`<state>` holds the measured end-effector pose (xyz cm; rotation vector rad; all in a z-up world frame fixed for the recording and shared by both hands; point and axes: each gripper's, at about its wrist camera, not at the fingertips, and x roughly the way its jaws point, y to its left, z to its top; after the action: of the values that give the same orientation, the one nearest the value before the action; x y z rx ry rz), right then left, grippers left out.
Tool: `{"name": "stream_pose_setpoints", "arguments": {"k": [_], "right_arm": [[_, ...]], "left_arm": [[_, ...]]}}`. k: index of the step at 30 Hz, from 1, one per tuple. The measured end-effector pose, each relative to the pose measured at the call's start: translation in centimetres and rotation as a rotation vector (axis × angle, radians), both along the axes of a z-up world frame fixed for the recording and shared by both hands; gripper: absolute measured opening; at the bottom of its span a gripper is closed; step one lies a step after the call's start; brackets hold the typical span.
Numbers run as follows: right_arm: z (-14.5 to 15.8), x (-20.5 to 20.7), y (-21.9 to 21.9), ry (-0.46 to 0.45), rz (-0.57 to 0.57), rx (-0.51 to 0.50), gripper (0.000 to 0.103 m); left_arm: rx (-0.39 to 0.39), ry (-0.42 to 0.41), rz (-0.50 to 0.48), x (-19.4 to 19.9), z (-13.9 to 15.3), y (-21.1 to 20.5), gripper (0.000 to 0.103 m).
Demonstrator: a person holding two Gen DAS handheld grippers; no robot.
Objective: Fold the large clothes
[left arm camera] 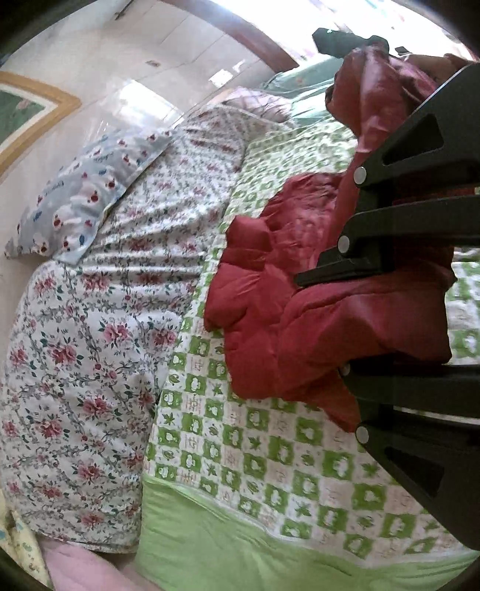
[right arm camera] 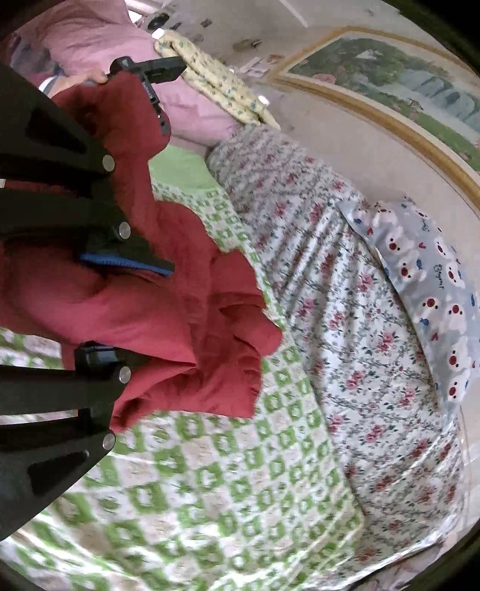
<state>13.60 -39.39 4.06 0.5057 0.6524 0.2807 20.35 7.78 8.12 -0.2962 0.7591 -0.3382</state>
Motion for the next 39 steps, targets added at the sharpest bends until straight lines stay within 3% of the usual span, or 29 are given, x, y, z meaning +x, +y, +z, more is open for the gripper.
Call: {"name": "stream_pose_setpoints", "arguments": {"k": [5,11,19,21,24,26,32,39], "right_arm": [[-0.7,4.2,-0.7,0.019,-0.046,0.015,0.029],[-3.4,10.0,-2.6,0.086,-0.106,0.102,0.029],[-8.4,15.4,-5.3,0.169,-0.205,0.206,0.029],[-9.3,16.5,-5.4,0.177,-0.221,0.212,0.029],[-10.5,17.7,-5.4,0.175,-0.257,0.204,0.029],[-11.3,18.4,-5.5,0.177,-0.273,0.214,0.029],[-12.9,19.3,-5.8,0.173,-0.281,0.231,0.030],[-13.1,19.4,-5.4,0.165,-0.282,0.217,0.030]], "left_arm": [[0.006,0.033,0.030,4.7,-0.8,-1.2,0.018],[0.016,0.086,0.063,10.0,-2.9,-1.8,0.019],[0.008,0.181,0.112,16.8,-7.5,-1.2,0.022],[-0.014,0.212,0.130,18.3,-8.8,-1.2,0.022],[0.018,0.211,0.141,19.9,-10.2,-2.2,0.022],[0.031,0.213,0.140,20.8,-10.8,-2.6,0.022],[-0.032,0.221,0.119,21.2,-11.5,-1.4,0.024],[-0.015,0.132,0.094,17.5,-8.6,-0.3,0.033]]}}
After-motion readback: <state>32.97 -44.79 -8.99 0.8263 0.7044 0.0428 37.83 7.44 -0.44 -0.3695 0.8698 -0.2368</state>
